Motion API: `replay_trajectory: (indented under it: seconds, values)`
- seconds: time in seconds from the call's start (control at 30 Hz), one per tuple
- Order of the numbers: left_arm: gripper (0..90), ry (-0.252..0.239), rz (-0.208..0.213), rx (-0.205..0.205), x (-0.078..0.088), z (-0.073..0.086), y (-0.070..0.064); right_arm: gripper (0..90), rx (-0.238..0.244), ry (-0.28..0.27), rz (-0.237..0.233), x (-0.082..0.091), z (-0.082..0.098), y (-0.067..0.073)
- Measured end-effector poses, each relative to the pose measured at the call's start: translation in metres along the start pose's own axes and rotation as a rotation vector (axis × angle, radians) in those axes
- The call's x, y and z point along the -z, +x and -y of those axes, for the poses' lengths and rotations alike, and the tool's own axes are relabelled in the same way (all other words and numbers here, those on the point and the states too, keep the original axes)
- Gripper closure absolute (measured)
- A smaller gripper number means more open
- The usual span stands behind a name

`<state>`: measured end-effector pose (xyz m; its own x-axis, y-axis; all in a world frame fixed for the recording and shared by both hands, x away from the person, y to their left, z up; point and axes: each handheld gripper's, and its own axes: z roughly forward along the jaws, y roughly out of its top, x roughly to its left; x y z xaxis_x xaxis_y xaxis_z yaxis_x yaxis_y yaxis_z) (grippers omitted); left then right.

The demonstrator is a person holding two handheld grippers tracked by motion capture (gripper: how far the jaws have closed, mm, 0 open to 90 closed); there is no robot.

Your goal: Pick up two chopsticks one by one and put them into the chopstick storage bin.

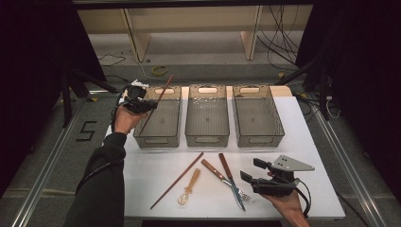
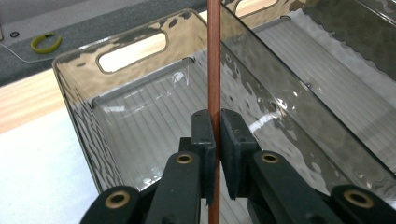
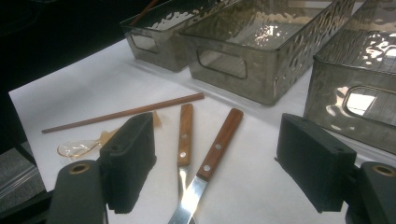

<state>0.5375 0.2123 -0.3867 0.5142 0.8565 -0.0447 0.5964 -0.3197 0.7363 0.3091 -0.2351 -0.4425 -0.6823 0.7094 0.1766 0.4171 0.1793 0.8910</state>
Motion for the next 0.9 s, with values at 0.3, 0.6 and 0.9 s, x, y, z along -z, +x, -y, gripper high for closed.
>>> replay_trajectory:
  seconds: [0.3,0.6,0.9]
  values:
    - [83.9,0.008,0.005,0.005,-0.006,0.007,-0.002,28.6,0.001,-0.004,-0.001,0.000,0.000,0.000]
    - [83.7,0.050,0.002,0.012,-0.013,0.013,-0.002,28.5,0.002,-0.002,-0.002,0.000,0.000,0.000]
    - [79.9,0.058,-0.003,0.026,-0.017,0.017,0.000,28.5,0.002,0.000,-0.004,0.000,0.000,0.001]
